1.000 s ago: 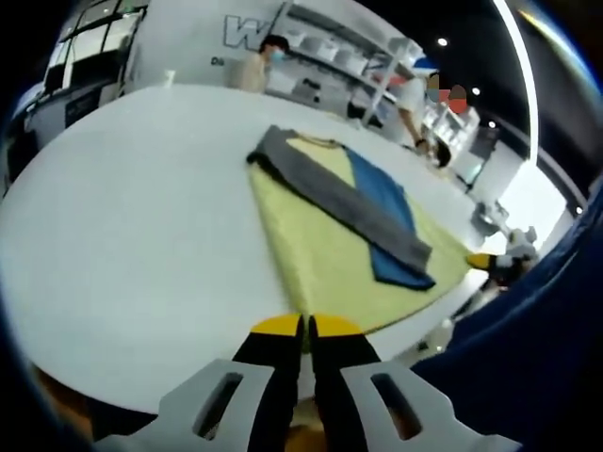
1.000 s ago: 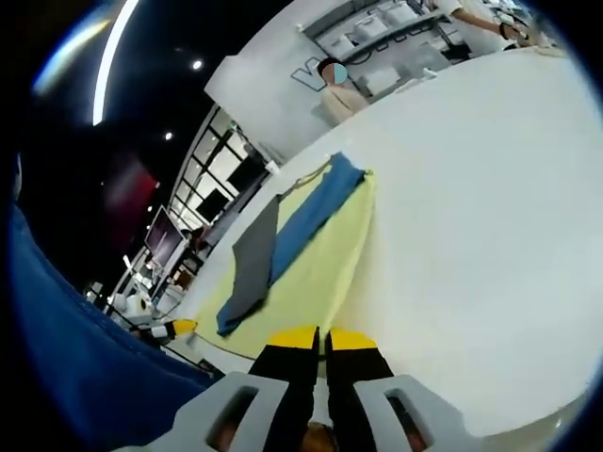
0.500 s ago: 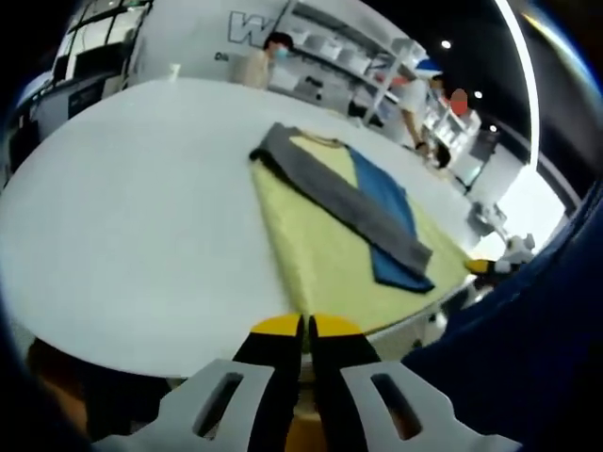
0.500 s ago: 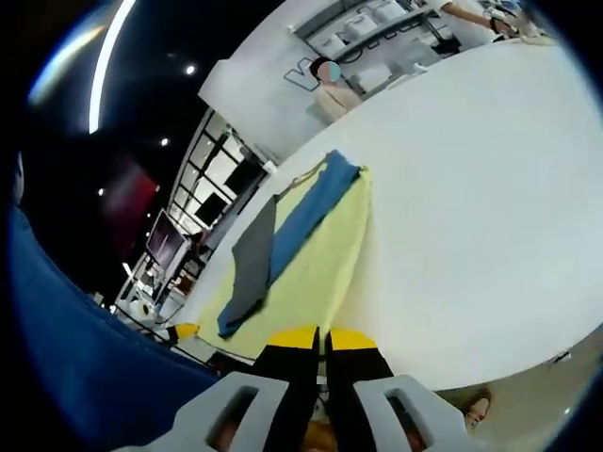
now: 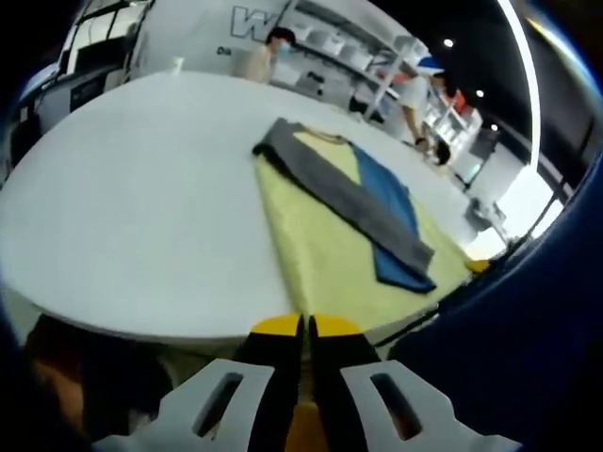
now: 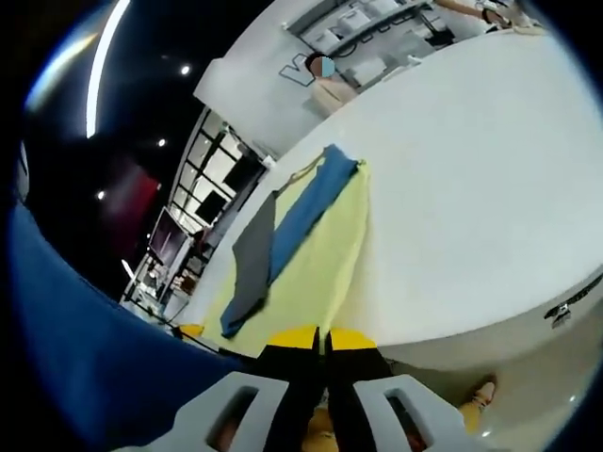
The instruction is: Fold the garment on the visible template until the final outline fits inside the template.
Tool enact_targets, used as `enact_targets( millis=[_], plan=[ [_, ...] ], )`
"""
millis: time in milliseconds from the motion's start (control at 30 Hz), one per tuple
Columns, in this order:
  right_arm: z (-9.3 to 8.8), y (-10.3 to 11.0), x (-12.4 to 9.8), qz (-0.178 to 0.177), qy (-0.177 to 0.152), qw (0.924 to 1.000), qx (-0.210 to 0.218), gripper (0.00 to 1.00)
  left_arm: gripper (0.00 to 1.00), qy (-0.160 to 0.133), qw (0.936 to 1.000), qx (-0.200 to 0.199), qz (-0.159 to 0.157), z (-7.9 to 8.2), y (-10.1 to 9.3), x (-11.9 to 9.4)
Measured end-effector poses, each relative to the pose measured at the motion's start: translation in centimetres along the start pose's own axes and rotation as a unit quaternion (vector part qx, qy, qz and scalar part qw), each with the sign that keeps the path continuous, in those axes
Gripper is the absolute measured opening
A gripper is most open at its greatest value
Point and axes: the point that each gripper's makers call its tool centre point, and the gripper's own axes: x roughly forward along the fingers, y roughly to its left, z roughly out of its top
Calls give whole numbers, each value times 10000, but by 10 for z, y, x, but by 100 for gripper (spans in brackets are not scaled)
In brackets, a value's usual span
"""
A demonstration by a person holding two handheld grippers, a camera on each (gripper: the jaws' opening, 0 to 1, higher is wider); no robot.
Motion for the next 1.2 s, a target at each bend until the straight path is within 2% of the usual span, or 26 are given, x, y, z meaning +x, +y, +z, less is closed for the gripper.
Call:
enact_targets(
  millis=[267, 533, 700, 933, 1200],
  plan=[
    [-7, 7, -5, -20, 34, 9999, 146, 0, 0, 70, 10000, 4, 1, -6, -3, -8],
    [20, 35, -9, 336, -97, 9992, 181, 0, 0, -85, 9995, 184, -261, 32, -24, -23],
    [46, 46, -11, 552, -358, 9972, 347, 0, 0, -332, 9985, 114, -411, 59, -30, -30],
    [69, 45, 7, 506, -450, 9973, 292, 0, 0, -477, 9974, 322, -433, 81, -28, -18],
    [92, 49, 22, 567, -439, 9974, -27, 0, 0, -633, 9955, 542, -456, 112, -20, -1]
  ],
)
